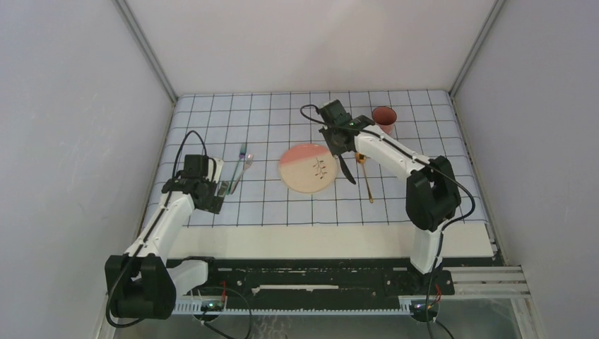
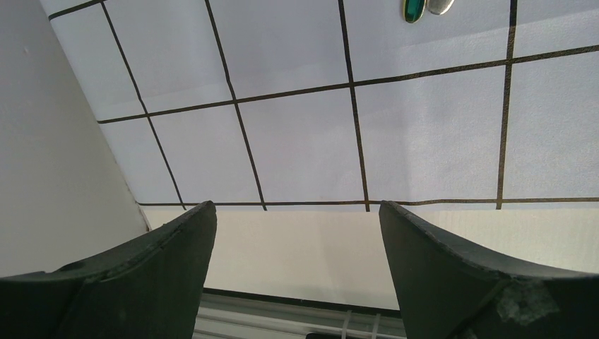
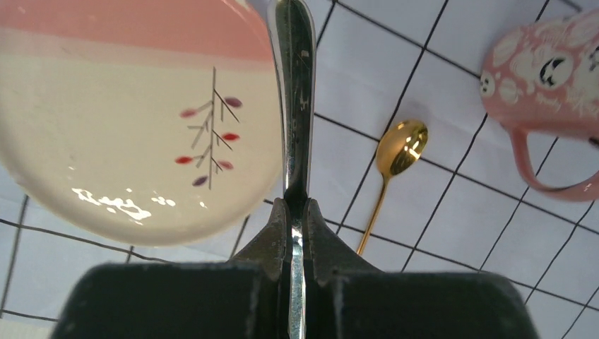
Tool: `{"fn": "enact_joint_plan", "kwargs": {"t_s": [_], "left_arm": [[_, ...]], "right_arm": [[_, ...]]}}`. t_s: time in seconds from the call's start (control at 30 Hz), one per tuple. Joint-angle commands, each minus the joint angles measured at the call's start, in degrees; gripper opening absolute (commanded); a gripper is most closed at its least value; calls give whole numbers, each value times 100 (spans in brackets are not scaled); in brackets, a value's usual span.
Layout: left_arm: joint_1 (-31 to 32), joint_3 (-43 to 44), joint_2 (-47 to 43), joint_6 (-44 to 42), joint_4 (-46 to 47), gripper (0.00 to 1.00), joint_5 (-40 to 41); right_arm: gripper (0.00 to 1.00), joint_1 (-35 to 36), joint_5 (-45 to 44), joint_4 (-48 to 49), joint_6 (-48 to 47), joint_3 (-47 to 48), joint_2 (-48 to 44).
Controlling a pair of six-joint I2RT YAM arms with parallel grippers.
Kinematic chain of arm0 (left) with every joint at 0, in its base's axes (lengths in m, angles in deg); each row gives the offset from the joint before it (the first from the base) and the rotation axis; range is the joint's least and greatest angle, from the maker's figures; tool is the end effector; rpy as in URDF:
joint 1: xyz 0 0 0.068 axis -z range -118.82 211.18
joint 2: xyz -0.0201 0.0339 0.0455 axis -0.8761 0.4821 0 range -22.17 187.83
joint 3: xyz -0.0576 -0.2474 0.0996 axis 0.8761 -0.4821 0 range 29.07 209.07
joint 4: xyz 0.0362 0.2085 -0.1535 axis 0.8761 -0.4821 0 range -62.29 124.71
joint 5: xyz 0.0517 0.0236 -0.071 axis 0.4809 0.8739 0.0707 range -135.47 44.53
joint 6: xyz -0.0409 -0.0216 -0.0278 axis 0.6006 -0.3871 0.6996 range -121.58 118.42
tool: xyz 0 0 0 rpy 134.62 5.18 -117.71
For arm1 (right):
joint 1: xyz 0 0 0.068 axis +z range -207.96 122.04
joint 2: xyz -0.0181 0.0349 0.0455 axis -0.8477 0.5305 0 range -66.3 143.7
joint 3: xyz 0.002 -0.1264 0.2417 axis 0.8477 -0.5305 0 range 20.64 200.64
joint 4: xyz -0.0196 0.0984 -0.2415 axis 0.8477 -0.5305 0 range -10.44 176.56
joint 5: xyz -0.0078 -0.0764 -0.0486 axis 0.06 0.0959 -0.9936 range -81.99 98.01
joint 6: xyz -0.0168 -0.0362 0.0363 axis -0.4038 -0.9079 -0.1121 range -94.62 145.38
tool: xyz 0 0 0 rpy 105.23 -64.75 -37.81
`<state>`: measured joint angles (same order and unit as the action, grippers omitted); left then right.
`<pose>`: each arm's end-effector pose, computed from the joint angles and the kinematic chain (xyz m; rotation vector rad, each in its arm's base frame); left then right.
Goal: Set the dinner table for one person
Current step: Place the knife on the napkin.
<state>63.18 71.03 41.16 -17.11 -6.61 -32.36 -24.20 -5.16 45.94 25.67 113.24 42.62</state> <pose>0.2015 0.0011 0.2193 0.3333 2.6503 0.3811 0.3510 0.2249 0.2609 -0.6442 2.4429 -0.0593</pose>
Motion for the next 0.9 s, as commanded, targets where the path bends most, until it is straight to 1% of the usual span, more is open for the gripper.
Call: {"fn": "enact_joint_plan", "kwargs": {"t_s": [0.0,0.3,0.57,0.87], "left_arm": [[2,194,31,-37,-16,90,-29],[-2,303,145,-3,-52,90,-70],[2,375,146,-3,-95,90,-132],[5,334,126,-31,-78,90,-166]], "right_arm": [[0,-186,-24,394,-77,-445,-493],[0,-431,12,646,-13,-1229,-739],[0,-456,-31,704,146,-1357,-706],[0,-609,85,636,-158,-1438,-819]]}}
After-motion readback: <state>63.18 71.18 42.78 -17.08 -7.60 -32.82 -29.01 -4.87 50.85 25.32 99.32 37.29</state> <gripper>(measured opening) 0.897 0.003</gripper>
